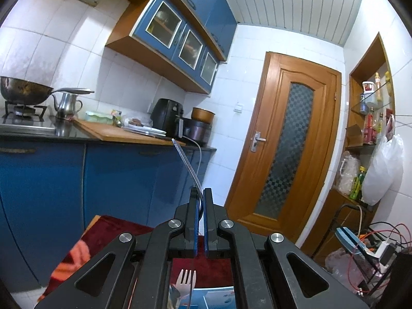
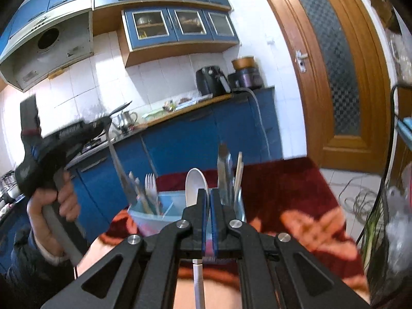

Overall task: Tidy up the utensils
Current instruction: 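Carry the fork with the left tool while the right tool carries the spoon over the box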

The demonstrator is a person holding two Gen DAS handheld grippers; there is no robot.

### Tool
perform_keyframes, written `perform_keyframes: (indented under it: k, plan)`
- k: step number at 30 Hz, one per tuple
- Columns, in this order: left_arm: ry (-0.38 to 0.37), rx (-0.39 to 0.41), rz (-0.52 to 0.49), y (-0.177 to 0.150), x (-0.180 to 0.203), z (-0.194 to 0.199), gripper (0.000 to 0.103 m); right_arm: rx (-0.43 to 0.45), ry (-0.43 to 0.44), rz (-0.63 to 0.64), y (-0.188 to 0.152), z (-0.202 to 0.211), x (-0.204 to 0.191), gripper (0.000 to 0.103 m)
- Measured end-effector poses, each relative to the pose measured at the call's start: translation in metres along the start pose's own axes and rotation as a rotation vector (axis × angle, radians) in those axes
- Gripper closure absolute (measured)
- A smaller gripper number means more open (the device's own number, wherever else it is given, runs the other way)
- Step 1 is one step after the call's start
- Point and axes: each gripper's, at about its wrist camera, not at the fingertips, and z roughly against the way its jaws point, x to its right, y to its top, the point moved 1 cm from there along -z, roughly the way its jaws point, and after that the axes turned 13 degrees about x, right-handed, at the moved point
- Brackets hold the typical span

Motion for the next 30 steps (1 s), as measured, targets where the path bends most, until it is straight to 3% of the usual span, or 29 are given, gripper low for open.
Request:
perform_keyframes:
  k: [10, 19, 30]
  plan:
    - [-0.01, -0.046, 0.005, -0.033, -0.01, -0.009, 0.101, 0.148, 0.016, 0.002, 0.02, -0.042, 0.0, 0.098]
    - [-0.027, -0.097, -0.028, -0.057, -0.006, -0.013, 0.101, 0.238, -0.007, 0.073, 0.016, -0.085, -0.002, 0.098]
    - [-0.023, -0.182, -0.033, -0.072, -0.003, -0.011, 0.1, 0.171, 0.006, 0.1, -0.005, -0.088, 0.003, 0.096]
